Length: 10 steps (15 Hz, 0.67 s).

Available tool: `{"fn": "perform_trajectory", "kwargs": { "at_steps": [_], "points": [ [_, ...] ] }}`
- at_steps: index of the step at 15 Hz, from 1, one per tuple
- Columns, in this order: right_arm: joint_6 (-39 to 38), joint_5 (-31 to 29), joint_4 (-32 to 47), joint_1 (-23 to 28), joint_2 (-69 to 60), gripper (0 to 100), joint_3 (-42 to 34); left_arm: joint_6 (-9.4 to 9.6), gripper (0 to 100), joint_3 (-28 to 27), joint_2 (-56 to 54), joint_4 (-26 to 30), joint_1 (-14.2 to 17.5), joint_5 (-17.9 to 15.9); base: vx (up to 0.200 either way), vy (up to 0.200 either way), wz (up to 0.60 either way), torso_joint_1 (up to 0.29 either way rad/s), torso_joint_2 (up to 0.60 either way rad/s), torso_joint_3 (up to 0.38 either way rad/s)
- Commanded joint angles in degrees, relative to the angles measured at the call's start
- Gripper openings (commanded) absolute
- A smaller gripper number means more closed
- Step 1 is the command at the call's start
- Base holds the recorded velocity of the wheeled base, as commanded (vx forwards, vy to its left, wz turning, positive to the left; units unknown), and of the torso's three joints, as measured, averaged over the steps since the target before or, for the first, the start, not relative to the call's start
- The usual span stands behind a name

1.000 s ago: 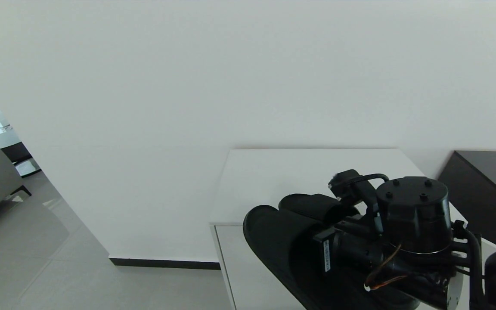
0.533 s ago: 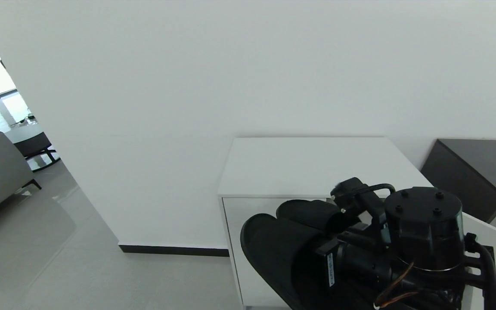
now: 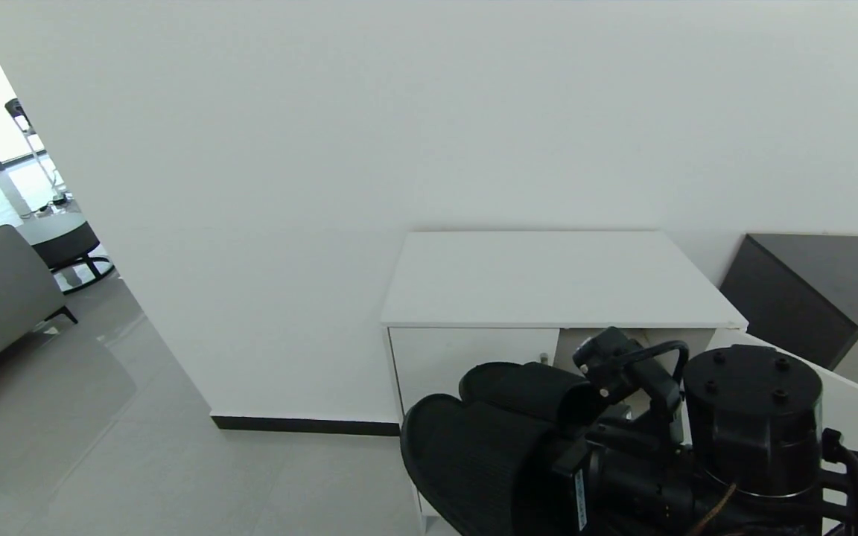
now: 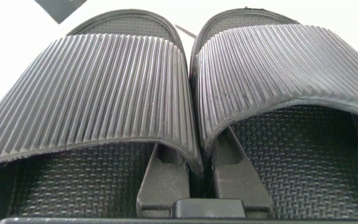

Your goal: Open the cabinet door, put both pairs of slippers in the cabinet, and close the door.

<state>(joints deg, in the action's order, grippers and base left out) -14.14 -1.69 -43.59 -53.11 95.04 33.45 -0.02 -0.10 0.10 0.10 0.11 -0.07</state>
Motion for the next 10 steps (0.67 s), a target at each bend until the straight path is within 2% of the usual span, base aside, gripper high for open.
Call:
{"fn": "perform_trajectory", "kwargs": {
  "at_steps": [1, 10],
  "points": [
    [0.0, -0.1, -0.4, -0.2, 0.2, 0, -0.4, 0.02, 0, 0.0, 0.0, 0.0, 0.1, 0.0, 0.000, -0.200, 0.00, -0.002, 0.00, 0.012],
    [0.0, 0.1, -0.7, -0.9, 0.1, 0, -0.6, 0.02, 0, 0.0, 0.0, 0.0, 0.1, 0.1, 0.000, -0.200, 0.00, 0.003, 0.00, 0.001]
  ]
}}
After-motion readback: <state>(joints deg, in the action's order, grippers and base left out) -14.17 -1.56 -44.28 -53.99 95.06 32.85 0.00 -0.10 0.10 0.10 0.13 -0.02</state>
